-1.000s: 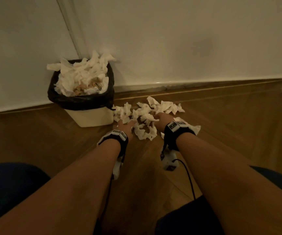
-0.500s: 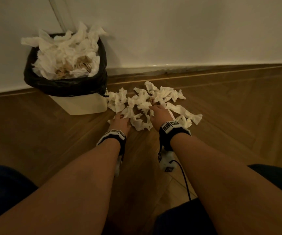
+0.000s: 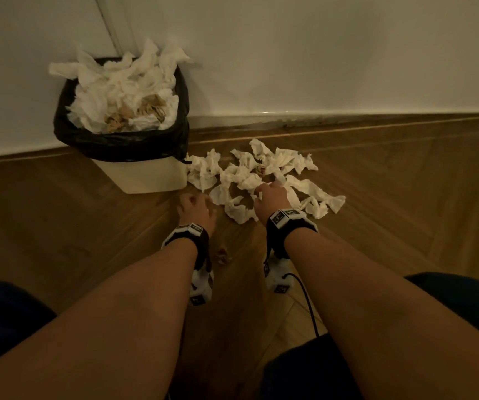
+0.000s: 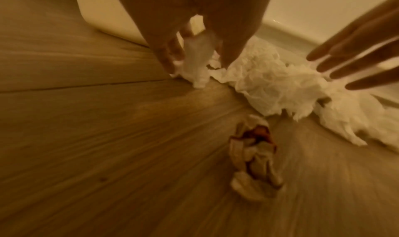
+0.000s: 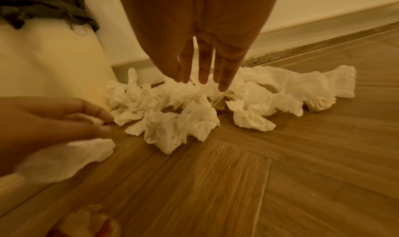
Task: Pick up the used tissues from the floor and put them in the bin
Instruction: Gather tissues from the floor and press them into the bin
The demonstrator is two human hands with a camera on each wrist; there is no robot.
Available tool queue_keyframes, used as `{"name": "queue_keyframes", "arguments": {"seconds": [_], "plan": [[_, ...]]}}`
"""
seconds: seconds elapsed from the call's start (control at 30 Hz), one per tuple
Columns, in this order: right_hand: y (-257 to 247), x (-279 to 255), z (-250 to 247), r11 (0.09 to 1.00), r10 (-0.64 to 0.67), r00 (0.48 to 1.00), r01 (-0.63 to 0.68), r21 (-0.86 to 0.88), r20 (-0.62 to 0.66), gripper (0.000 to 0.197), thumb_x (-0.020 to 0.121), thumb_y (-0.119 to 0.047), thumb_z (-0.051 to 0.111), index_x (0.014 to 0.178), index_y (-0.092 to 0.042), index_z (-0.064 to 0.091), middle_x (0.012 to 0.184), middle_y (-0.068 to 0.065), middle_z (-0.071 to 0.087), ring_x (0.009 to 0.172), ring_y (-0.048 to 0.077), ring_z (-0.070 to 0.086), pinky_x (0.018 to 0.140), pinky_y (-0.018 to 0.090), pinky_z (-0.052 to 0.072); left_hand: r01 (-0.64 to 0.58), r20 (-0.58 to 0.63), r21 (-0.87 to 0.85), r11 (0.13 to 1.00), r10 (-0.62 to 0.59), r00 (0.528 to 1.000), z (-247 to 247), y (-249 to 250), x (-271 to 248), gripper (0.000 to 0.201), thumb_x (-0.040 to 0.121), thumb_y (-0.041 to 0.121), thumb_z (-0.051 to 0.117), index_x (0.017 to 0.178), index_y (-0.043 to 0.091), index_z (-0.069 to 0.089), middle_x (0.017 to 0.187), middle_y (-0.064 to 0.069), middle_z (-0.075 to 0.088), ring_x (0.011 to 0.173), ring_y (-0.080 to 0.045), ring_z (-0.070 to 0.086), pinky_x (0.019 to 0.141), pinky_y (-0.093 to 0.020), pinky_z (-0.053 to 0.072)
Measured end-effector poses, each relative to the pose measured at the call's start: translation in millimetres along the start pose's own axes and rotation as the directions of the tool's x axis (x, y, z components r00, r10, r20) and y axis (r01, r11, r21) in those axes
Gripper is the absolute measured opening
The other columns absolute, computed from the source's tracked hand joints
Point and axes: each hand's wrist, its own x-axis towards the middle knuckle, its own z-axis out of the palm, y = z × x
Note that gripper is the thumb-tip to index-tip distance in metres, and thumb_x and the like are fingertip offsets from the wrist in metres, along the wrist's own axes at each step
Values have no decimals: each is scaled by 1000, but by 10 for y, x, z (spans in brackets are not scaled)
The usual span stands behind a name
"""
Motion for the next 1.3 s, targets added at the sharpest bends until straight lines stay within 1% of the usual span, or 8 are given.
{"name": "queue_keyframes", "arguments": {"seconds": [0.13, 0.27, 0.47, 0.63, 0.83, 1.0, 1.17, 1.3], "plan": [[-21, -32, 137, 998, 2, 998, 2, -65, 61, 56, 92, -36, 50, 143, -21, 32, 151, 12, 21, 140, 37, 15, 112, 48, 25, -1, 170, 182, 983, -31, 985, 57, -52, -190, 75, 60, 79, 56, 122, 44, 34, 143, 2, 12, 132, -33, 16, 103, -55, 26], [-17, -34, 294, 998, 14, 987, -4, -61, 157, 69, 85, -54, 55, 144, -40, 22, 157, 5, 3, 142, 43, 4, 112, 54, 19, -112, 301, 319, 941, 12, 954, 93, -103, -308, 89, 58, 77, 63, 133, 48, 23, 153, -2, -5, 141, -38, -4, 113, -56, 7], [-58, 1, 451, 992, 19, 980, 5, -123, 196, 57, 83, -57, 57, 134, -47, 34, 155, 6, 0, 138, 45, 10, 106, 57, 29, -153, 198, 347, 925, 87, 976, 105, -193, -325, 68, 75, 53, 67, 133, 36, 35, 151, -6, 7, 136, -34, 12, 111, -46, 20], [-130, 15, 516, 985, -71, 982, 97, -144, 174, 55, 82, -49, 60, 131, -48, 34, 152, 6, 6, 134, 42, 14, 100, 52, 37, -160, 119, 345, 925, 126, 985, 135, -345, -299, 87, 66, 84, 42, 139, 43, 19, 151, 4, 0, 139, -29, 5, 111, -53, 10], [-200, 71, 517, 957, -120, 964, 176, -231, 236, 39, 94, -19, 48, 133, -21, 45, 143, 12, 25, 128, 41, 29, 104, 46, 34, -354, 386, 460, 814, 175, 906, 116, -575, -267, 119, 36, 97, 38, 136, 55, -13, 150, 13, -26, 141, -26, -23, 107, -58, -16], [-255, 67, 370, 992, -65, 975, 87, -96, 213, 29, 94, -11, 46, 120, -4, 58, 129, 17, 53, 118, 33, 52, 97, 37, 42, -450, 390, 535, 715, 263, 882, 55, -725, -232, 91, 69, 81, 45, 141, 51, -2, 154, 7, -13, 143, -26, -6, 113, -54, 3], [-232, -21, 289, 989, 98, 986, -112, 100, 136, 32, 100, -14, 36, 126, -1, 49, 132, 19, 50, 122, 34, 47, 99, 37, 38, -456, 366, 569, 685, 285, 886, -4, -753, -149, 68, 82, 73, 32, 141, 40, 20, 152, 0, 12, 136, -28, 17, 107, -44, 22], [-182, -82, 296, 920, 195, 969, -235, 314, 154, 36, 97, -28, 36, 116, -5, 56, 127, 16, 54, 113, 33, 52, 88, 35, 40, -431, 370, 545, 720, 255, 893, 11, -709, -162, 64, 89, 62, 37, 140, 25, 27, 145, -6, 19, 125, -27, 33, 95, -41, 40]]}}
